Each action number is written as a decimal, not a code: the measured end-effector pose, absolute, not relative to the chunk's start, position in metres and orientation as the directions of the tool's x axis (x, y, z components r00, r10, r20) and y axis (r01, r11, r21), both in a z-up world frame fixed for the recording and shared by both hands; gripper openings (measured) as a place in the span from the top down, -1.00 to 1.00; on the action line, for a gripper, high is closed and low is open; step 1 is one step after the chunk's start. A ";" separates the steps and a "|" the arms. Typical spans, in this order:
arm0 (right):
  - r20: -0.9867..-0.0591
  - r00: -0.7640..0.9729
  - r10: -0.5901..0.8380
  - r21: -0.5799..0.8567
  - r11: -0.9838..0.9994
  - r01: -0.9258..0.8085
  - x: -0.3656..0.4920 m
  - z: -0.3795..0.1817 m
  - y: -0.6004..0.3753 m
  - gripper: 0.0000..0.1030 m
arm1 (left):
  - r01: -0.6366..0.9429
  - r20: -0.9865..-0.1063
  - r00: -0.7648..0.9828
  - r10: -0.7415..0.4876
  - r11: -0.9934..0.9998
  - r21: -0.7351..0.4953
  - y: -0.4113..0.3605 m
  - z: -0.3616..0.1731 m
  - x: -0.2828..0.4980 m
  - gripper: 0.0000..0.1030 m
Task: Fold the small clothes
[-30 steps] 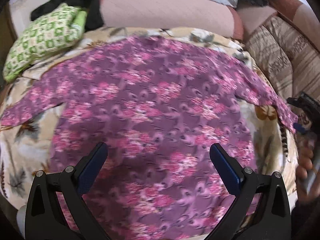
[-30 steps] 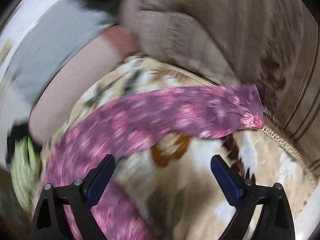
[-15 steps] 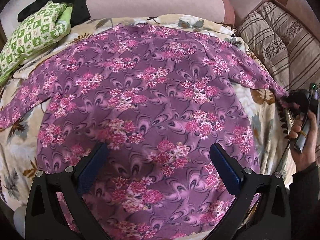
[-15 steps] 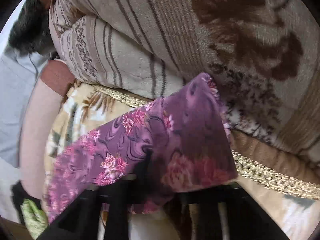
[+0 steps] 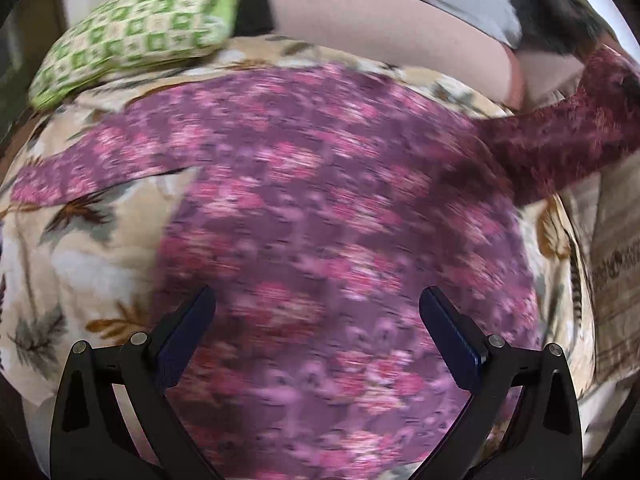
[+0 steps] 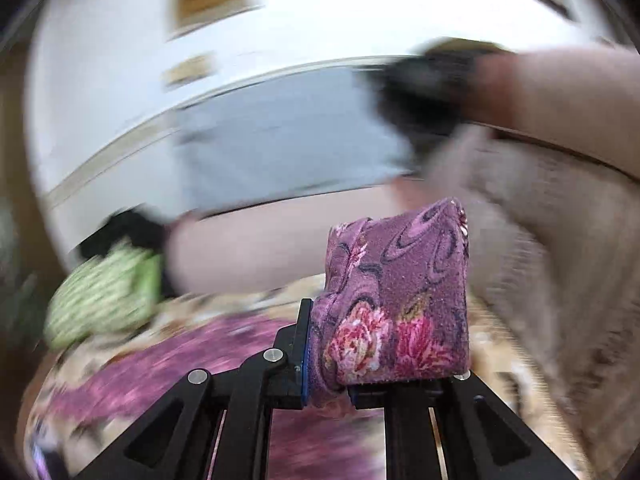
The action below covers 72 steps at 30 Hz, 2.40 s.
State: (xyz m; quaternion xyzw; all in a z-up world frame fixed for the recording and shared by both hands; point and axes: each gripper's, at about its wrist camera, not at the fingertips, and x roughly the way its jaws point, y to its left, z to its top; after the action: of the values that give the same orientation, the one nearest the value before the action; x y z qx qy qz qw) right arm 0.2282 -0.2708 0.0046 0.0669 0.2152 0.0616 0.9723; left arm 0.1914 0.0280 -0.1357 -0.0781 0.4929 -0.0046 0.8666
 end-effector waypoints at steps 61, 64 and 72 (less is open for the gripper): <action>-0.784 0.500 0.368 0.466 0.881 0.083 0.266 -0.183 -0.288 0.84 | -0.164 -0.898 0.426 -0.108 0.967 -0.194 0.100 -0.176 0.116 0.51; -0.771 0.511 0.381 0.457 0.889 0.027 0.234 -0.166 -0.268 0.43 | -0.137 -0.889 0.452 -0.065 0.980 -0.142 0.090 -0.163 0.113 0.06; -0.746 0.480 0.461 0.473 0.875 -0.104 0.170 -0.130 -0.211 -0.56 | -0.189 -0.864 0.493 -0.102 0.957 -0.221 0.118 -0.140 0.113 0.06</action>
State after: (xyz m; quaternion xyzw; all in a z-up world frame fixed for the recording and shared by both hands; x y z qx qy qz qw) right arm 0.1701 -0.2108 -0.1299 0.1854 0.4813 0.1683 0.8400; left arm 0.1129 0.1180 -0.1402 -0.1447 0.5027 0.0258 0.8519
